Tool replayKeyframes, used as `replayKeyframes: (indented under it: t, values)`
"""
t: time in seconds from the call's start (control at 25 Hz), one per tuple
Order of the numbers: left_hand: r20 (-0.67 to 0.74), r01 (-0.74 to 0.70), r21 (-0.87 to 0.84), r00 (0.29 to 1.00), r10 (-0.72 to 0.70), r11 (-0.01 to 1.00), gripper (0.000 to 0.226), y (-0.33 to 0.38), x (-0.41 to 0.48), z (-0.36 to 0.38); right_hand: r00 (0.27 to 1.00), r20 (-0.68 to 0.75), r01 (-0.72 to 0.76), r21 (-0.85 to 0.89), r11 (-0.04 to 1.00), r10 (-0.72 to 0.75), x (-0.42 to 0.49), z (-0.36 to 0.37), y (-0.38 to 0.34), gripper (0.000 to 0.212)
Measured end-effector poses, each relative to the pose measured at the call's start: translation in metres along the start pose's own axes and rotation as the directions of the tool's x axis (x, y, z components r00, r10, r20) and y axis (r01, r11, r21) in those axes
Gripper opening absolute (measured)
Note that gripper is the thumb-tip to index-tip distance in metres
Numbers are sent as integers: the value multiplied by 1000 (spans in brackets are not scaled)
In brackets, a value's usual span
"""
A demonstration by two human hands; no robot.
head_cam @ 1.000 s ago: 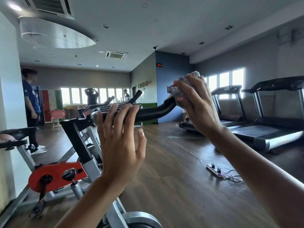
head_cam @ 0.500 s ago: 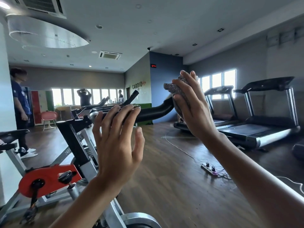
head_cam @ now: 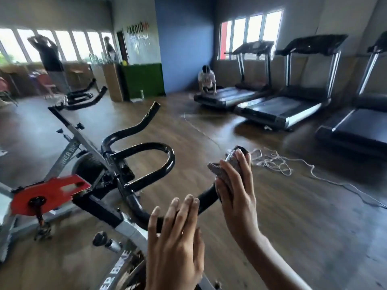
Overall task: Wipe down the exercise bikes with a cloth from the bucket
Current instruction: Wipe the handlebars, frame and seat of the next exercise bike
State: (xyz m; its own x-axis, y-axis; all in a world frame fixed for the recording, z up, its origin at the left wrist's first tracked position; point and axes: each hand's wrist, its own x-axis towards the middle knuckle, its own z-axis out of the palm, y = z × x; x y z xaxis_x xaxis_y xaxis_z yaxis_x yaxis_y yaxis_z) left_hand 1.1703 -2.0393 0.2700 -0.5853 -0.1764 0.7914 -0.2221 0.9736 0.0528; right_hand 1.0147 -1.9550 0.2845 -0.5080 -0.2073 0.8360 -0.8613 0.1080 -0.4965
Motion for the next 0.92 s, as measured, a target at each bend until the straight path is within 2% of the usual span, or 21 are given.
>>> replayKeyframes:
  t: [0.12, 0.24, 0.32, 0.4, 0.56, 0.68, 0.92]
  values:
    - [303, 82, -65, 951, -58, 995, 59, 5, 10, -31, 974, 125, -187, -28, 982, 189, 8, -17, -26, 34]
    - [461, 194, -122, 879, -117, 973, 54, 8, 30, -61, 920, 240, -312, -36, 949, 311, 26, -46, -55, 34]
    - [515, 257, -144, 844, -149, 956, 49, 13, 47, -79, 889, 309, -333, -72, 940, 338, 38, -68, -72, 32]
    - [561, 301, -173, 813, -157, 938, 46, 23, 68, -90, 822, 373, -414, -128, 901, 430, 47, -92, -76, 31]
    - [590, 278, -248, 803, -84, 928, 42, 62, 105, -91, 724, 427, -521, -174, 835, 541, 50, -149, -68, 31]
    - [584, 248, -301, 811, -28, 921, 38, 108, 134, -65, 684, 395, -598, -178, 782, 613, 55, -199, -44, 32]
    - [640, 259, -336, 768, 17, 905, 30, 198, 190, 8, 637, 269, -700, -193, 688, 723, 80, -296, 31, 33]
